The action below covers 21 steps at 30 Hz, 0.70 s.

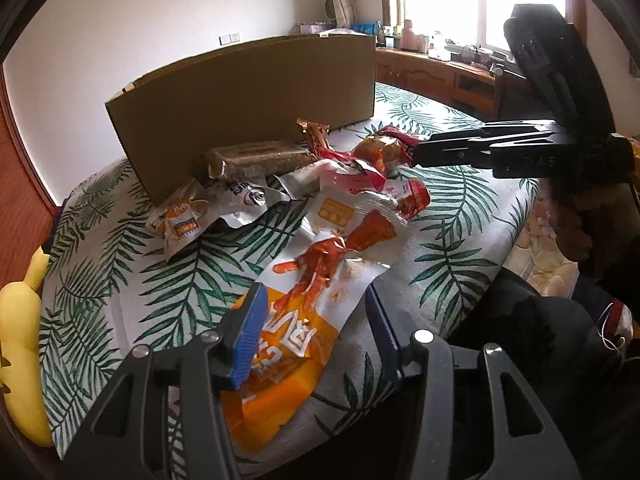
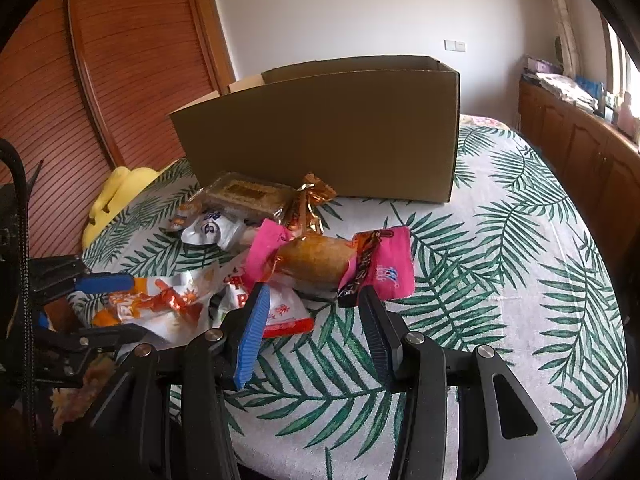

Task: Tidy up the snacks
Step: 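Return both tools to the pile and close the left tool on the orange strip bag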

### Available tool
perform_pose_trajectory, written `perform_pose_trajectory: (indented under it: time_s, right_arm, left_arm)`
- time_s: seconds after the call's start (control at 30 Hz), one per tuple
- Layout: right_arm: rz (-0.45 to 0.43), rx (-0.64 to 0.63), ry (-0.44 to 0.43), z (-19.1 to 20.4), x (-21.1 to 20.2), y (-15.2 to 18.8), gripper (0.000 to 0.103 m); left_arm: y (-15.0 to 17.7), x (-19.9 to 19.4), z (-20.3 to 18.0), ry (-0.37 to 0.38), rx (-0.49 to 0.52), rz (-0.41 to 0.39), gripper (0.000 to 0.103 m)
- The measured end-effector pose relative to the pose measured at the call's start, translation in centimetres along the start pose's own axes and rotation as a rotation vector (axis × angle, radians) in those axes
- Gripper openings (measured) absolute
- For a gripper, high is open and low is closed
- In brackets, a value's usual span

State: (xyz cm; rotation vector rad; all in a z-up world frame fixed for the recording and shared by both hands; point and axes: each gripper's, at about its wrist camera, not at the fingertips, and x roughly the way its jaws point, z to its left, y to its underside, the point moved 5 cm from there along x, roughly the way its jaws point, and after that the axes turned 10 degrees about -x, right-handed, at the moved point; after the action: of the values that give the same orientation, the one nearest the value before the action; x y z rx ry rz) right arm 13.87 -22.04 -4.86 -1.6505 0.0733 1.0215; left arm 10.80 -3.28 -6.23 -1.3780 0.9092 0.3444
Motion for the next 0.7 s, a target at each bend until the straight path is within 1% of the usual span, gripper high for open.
perform_pose_trajectory:
  time_s: [0.3, 0.4, 0.43, 0.47, 0.5, 0.57, 0.7]
  right_arm:
    - [0.004, 0.024, -0.002, -0.2, 0.1, 0.7, 0.047]
    - [0.009, 0.033, -0.006, -0.2, 0.2, 1.1, 0.048]
    - [0.01, 0.035, -0.006, -0.2, 0.3, 1.1, 0.048]
    - [0.012, 0.038, -0.01, -0.2, 0.4, 1.3, 0.048]
    - [0.015, 0.041, -0.015, -0.1, 0.4, 1.4, 0.048]
    - [0.022, 0.042, -0.022, 0.1, 0.6, 1.7, 0.049]
    - [0.031, 0.04, -0.023, 0.4, 0.9, 2.1, 0.049]
  left_arm:
    - [-0.7, 1.4, -0.4, -0.016, 0.007, 0.01, 0.051]
    - [-0.9, 1.8, -0.6, -0.027, 0.013, 0.009, 0.053]
    - [-1.0, 1.9, -0.7, -0.032, 0.015, 0.009, 0.057]
    - [-1.0, 2.1, -0.7, -0.035, 0.017, 0.009, 0.064]
    - [-1.1, 2.3, -0.7, -0.046, 0.018, 0.009, 0.069]
    - [-1.1, 2.7, -0.6, -0.065, 0.011, 0.009, 0.071]
    - [-1.4, 3.0, 0.1, -0.051, -0.037, 0.013, 0.072]
